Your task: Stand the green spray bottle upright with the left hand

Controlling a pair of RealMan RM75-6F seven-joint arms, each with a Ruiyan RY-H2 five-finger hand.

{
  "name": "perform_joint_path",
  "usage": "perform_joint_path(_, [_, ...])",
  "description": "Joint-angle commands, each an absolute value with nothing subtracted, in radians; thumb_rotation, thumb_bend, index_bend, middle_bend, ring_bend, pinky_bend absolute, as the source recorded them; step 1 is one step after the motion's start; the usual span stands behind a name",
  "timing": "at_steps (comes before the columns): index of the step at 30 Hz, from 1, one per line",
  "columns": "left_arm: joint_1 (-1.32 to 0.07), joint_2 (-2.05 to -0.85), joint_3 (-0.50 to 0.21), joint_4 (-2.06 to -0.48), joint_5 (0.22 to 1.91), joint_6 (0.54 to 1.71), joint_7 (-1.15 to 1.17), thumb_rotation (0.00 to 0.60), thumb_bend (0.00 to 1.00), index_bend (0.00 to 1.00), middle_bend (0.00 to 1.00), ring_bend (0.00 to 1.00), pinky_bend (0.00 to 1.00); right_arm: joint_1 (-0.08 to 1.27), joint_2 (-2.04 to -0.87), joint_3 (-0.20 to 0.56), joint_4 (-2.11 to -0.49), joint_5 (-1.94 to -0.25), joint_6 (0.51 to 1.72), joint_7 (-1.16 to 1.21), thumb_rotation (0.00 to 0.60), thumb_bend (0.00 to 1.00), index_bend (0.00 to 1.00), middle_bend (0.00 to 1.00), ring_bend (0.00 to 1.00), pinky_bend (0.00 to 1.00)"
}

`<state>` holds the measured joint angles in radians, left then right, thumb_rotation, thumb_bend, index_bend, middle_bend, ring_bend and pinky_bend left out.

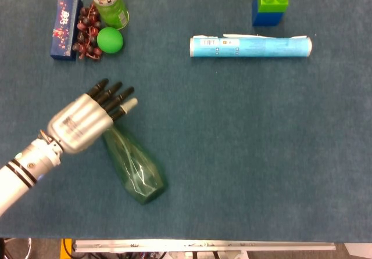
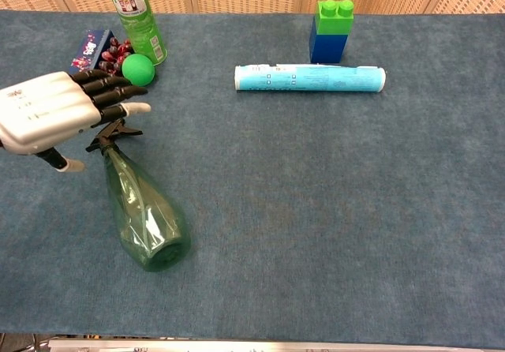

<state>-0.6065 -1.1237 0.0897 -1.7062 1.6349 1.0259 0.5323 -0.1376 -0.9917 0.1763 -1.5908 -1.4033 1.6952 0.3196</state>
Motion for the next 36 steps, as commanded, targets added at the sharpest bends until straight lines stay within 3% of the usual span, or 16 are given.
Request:
perform_joint_path(1, [-0.605,-1.117,0.047,-1.725,1.578,1.028,0.565,0.600,0.03,0.00,0.00,0.01,0.11,-0.138,-0.991,0.176,-1.591,-1.403,1.695,0.321,0.600,0.10,0.48,0.34,0.25,0.36])
perform_joint_path(10, [-0.617,-1.155,-0.011,-1.840,1.477,1.007,0.526,0.600,0.03,0.00,0.00,0.01,0.11,-0.136,-0.990,0.179,-1.591,-1.396,1.689,0.322,0.600,0.10,0.48,0.34,0.25,0.36])
perform_joint_path(36, [-0.676,-1.360,-0.001,-1.964,1.178,0.997,0.892,0.600,0.03,0.00,0.00,0.00,0.10,-0.143,-0.986,0.182,-1.581,-1.393,1.698,0.349,0.600,0.10,0.48,0.34,0.26,0.36])
